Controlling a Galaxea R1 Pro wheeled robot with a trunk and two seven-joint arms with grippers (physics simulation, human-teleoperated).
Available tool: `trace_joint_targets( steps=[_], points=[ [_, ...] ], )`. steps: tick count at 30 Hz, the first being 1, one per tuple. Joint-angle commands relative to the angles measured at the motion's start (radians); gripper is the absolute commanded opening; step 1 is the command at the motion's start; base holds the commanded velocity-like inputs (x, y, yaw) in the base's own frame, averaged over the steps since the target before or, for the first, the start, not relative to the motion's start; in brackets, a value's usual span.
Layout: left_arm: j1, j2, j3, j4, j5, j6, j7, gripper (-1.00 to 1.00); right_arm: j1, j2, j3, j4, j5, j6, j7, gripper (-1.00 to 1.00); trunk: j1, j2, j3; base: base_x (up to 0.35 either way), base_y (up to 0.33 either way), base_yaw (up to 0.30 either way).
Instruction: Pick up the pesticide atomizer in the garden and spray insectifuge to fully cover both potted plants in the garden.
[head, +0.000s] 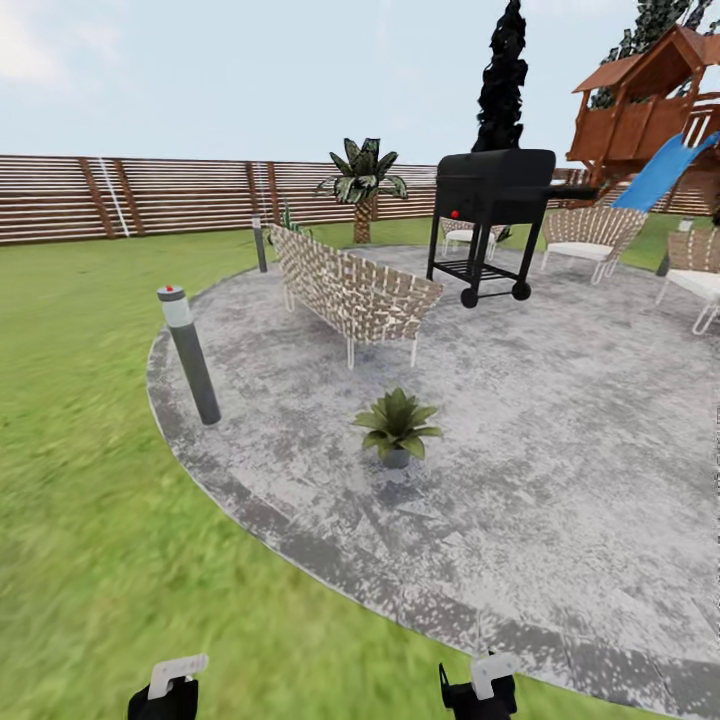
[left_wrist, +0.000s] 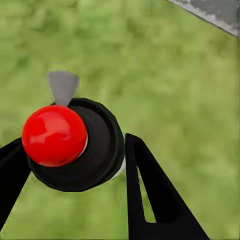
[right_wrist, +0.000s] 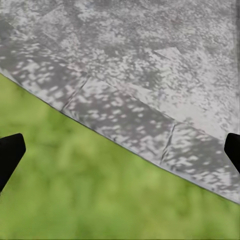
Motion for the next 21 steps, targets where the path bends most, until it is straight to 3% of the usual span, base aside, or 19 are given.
trace_joint_targets(
  steps=[1,21],
  points=[
    [0.0,0.0,0.005,0.001,0.004,-0.003,-0.002,-1.0,-0.001,0.0,0.007,0.001,0.005,-0.001,-0.01,1.0,0.0,0.0,-0.001,0.292,0.22,-0.265],
    [0.0,0.0,0.005,0.001,0.004,-0.003,-0.002,-1.0,-0.001,0.0,0.007,0.001,0.005,-0.001,-0.01,1.0,0.0,0.0,-0.001,0.286,0.225,-0.265]
  ],
)
